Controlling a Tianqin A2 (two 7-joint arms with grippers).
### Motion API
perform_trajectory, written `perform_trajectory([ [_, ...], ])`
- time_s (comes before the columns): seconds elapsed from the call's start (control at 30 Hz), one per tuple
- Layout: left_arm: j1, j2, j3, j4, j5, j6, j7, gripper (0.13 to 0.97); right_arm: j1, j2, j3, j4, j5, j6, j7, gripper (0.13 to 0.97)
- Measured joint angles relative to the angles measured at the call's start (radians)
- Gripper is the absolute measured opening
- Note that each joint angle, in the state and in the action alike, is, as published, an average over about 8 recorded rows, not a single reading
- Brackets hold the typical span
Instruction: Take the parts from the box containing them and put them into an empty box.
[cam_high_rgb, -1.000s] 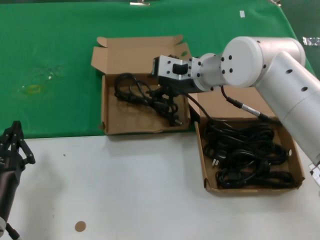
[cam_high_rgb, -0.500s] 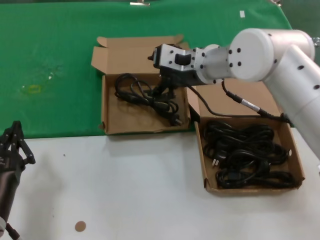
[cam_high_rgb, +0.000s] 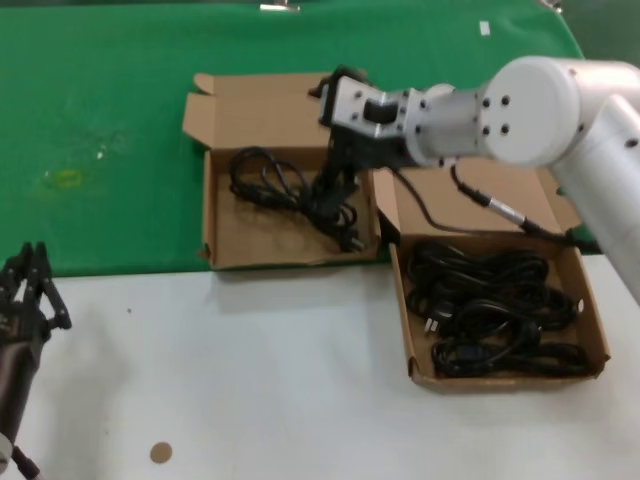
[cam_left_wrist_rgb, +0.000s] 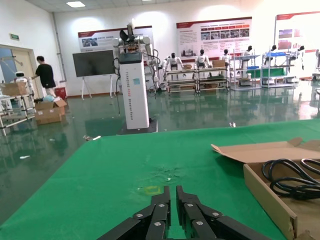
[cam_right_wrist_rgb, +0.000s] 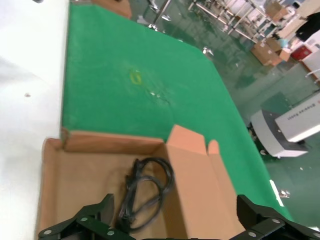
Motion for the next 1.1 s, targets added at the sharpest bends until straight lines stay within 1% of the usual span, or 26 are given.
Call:
perform_trajectory([
  [0.17, 0.0, 0.0, 0.0, 0.0, 0.0, 0.0, 0.0, 0.198, -0.043, 0.001, 0.021, 0.022, 0.034, 0.035, -0.012, 0.87],
  [0.3, 0.0, 0.0, 0.0, 0.0, 0.0, 0.0, 0.0, 0.222, -0.092, 0.003, 0.045, 0.047, 0.072, 0.074, -0.025, 0.87],
  [0.4, 0.0, 0.0, 0.0, 0.0, 0.0, 0.0, 0.0, 0.222, -0.132, 0.004, 0.066, 0.068, 0.104, 0.107, -0.036, 0.901],
  [0.57, 0.0, 0.0, 0.0, 0.0, 0.0, 0.0, 0.0, 0.308, -0.204, 0.006, 0.101, 0.105, 0.16, 0.164, -0.055, 0.951],
  [0.67, 0.0, 0.0, 0.0, 0.0, 0.0, 0.0, 0.0, 0.359, -0.247, 0.007, 0.122, 0.127, 0.194, 0.198, -0.066, 0.955],
  [0.7, 0.0, 0.0, 0.0, 0.0, 0.0, 0.0, 0.0, 0.359, -0.261, 0.007, 0.129, 0.135, 0.205, 0.21, -0.07, 0.957],
  [0.97, 0.0, 0.0, 0.0, 0.0, 0.0, 0.0, 0.0, 0.567, -0.374, 0.01, 0.186, 0.193, 0.294, 0.302, -0.101, 0.966],
  [1.1, 0.0, 0.0, 0.0, 0.0, 0.0, 0.0, 0.0, 0.567, -0.431, 0.012, 0.214, 0.222, 0.339, 0.347, -0.116, 0.966],
])
